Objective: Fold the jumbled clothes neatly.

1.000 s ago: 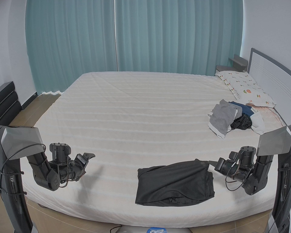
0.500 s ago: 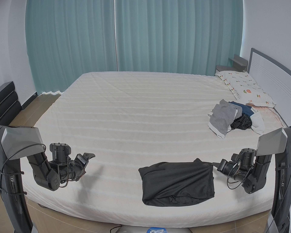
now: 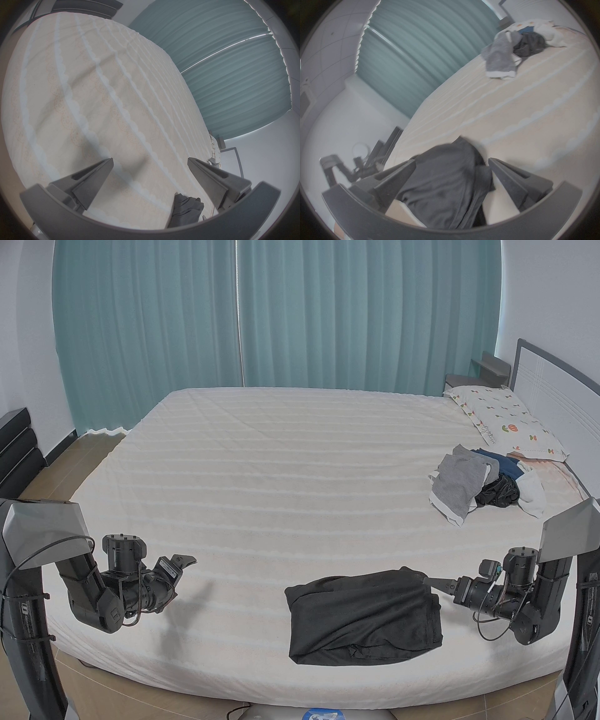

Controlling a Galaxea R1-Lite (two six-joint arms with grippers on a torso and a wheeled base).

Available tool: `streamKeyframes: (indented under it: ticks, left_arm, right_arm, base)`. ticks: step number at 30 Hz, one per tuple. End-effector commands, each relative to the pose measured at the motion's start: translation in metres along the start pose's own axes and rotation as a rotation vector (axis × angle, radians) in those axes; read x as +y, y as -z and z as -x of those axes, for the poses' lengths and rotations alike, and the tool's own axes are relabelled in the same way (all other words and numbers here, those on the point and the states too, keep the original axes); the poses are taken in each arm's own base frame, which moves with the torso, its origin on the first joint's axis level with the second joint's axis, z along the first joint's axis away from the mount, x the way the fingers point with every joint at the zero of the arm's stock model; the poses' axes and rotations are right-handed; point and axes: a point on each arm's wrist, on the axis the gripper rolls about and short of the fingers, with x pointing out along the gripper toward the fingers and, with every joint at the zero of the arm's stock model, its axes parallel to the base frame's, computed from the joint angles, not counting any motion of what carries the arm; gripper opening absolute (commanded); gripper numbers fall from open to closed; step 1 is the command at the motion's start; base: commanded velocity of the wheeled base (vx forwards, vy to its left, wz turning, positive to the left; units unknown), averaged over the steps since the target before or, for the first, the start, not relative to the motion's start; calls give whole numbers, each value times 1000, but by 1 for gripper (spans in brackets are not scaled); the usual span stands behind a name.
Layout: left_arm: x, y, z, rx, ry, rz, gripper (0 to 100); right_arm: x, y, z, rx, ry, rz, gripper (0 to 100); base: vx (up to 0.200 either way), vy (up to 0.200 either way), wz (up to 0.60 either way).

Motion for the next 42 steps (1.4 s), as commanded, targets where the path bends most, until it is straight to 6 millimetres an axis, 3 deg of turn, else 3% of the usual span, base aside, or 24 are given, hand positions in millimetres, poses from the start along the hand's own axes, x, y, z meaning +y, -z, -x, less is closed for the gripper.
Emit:
streamKeyframes:
  ticks: [1,9,18,36,37,42]
  left_arm:
    - [1,0,0,2,-3,1,100]
    - [0,1,-1,1,-2,0,100]
    - [1,3,-3,-6,-16,-3,100]
    - [1,4,-5,-17,-23,-5,100]
    - [1,4,-5,-17,-23,-5,100]
    - [1,4,-5,-19,-22,-5,100]
  right_arm:
    - [11,10,29,78,-81,66,100]
    - [34,29,28,169,-132,91,100]
    - [21,55,25,274,-99,117,100]
    - [14,63,21,300,-88,129,100]
    - [14,63,21,303,-88,130,0]
    - [14,64,27,304,-80,177,0]
  base:
    - [0,0,0]
    - [0,0,0]
    - [0,0,0]
    - [0,0,0]
    - [0,0,0]
    - [0,0,0]
